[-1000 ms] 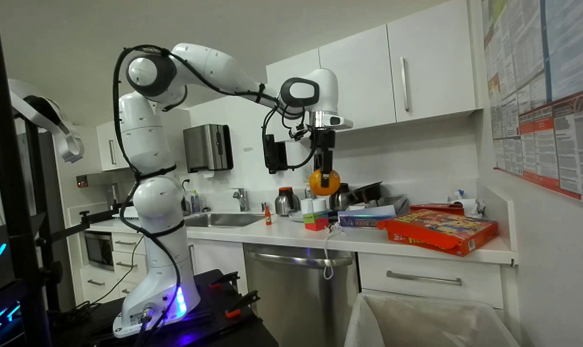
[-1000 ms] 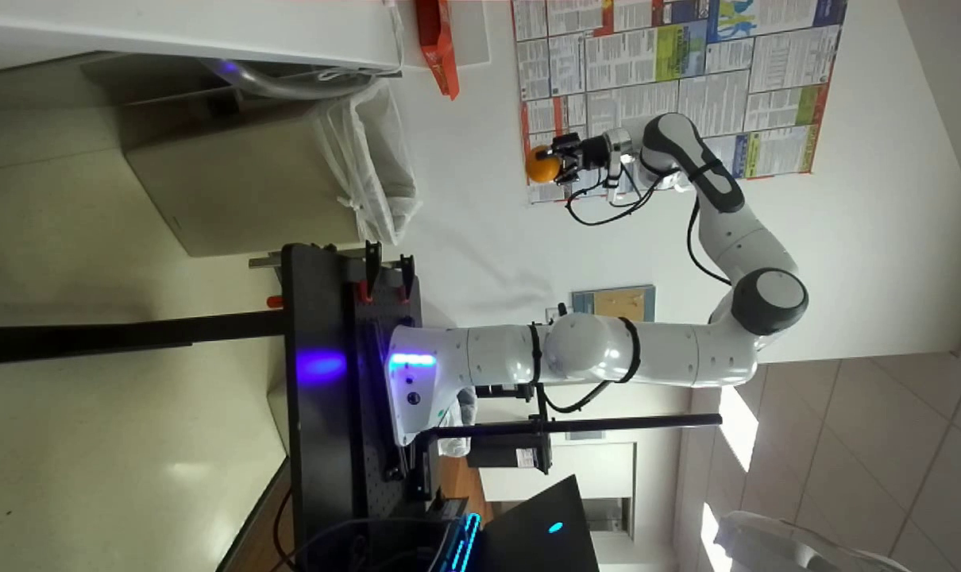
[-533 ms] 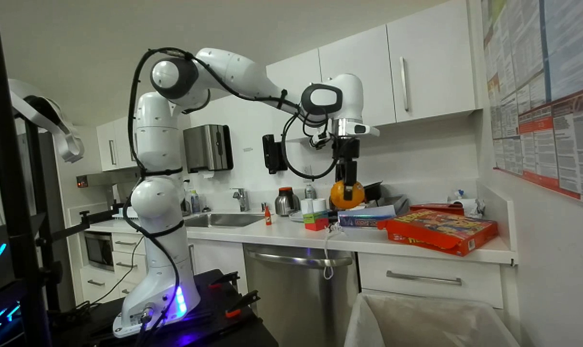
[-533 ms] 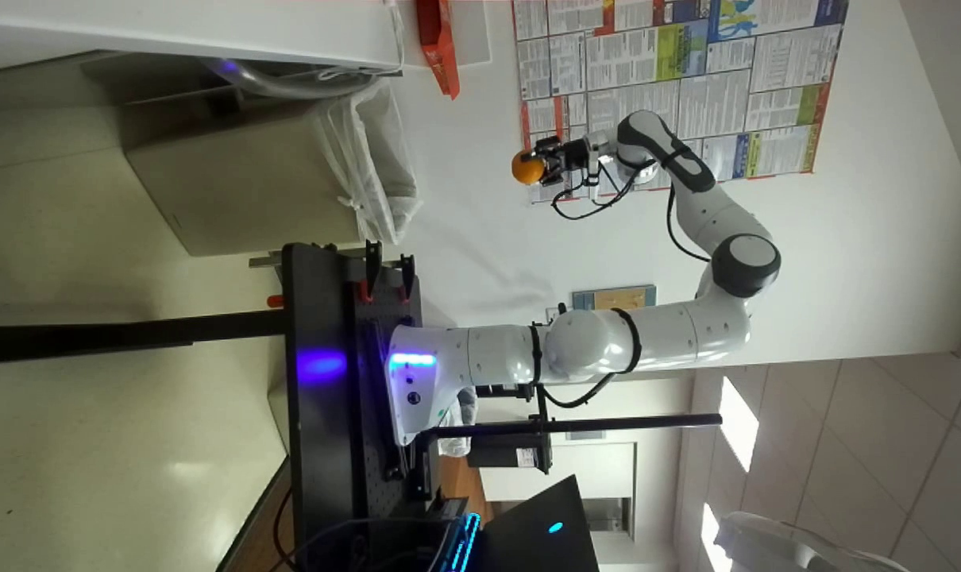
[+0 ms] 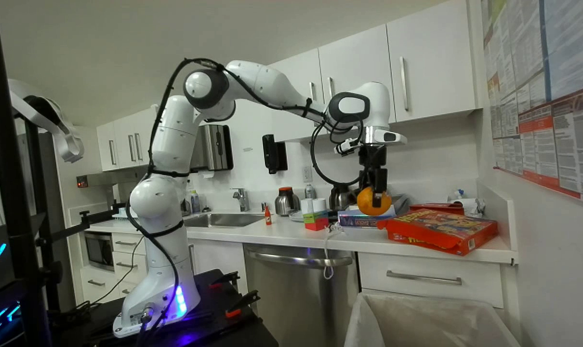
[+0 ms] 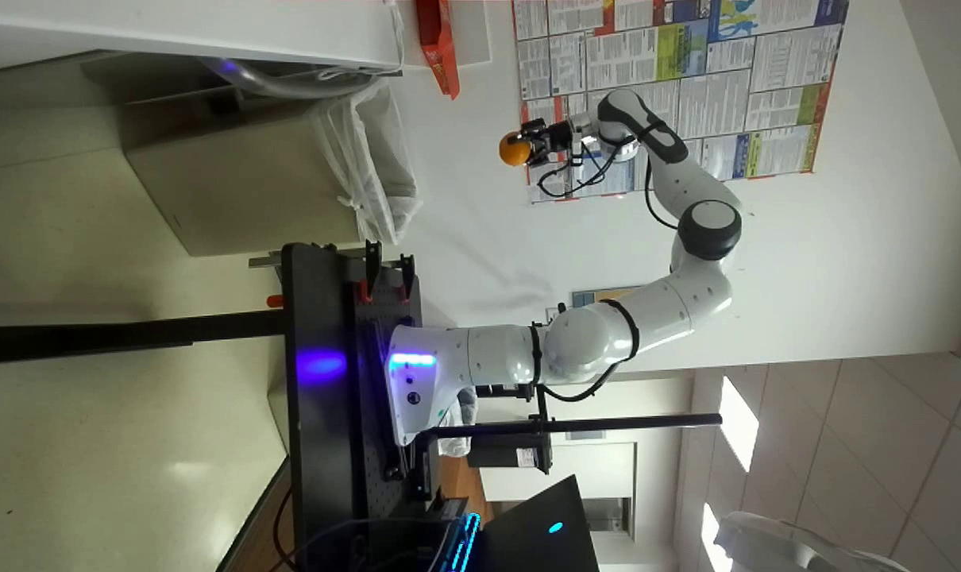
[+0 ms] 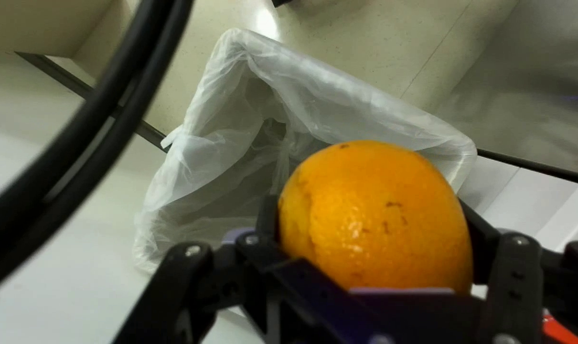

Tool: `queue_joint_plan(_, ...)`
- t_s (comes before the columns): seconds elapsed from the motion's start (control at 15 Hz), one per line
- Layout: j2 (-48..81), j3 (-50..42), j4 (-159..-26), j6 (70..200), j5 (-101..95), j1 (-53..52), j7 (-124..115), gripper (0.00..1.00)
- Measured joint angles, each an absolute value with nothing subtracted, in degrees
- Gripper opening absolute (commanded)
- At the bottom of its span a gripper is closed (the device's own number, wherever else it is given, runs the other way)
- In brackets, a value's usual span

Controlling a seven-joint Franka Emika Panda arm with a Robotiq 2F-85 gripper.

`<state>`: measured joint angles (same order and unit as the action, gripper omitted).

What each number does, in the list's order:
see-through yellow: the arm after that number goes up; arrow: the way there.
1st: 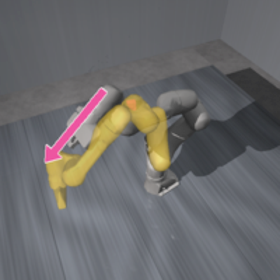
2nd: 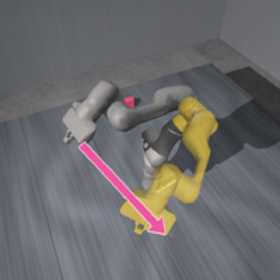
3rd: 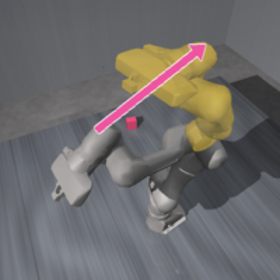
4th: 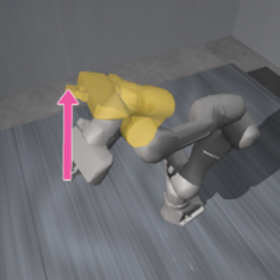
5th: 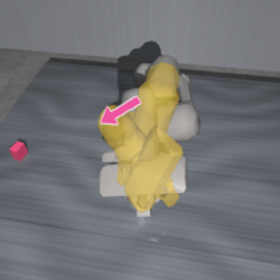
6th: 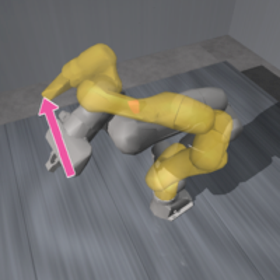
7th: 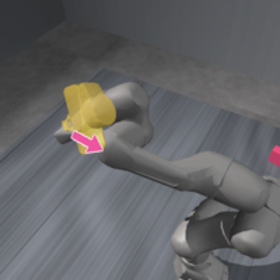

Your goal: Put the orange object into the bin

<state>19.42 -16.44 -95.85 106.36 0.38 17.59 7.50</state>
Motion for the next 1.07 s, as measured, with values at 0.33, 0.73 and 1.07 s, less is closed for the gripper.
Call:
queue_joint_plan(0.33,26.9,-15.1,-88.8,104.9,1.7,20.1,7.6,0.58)
queue_joint_plan(0.73,34.3,-13.8,-83.0,103.8,1.9,23.5,7.7,0.58)
queue_joint_plan(1.07,38.5,-13.1,-78.6,102.1,1.9,25.0,7.7,0.58)
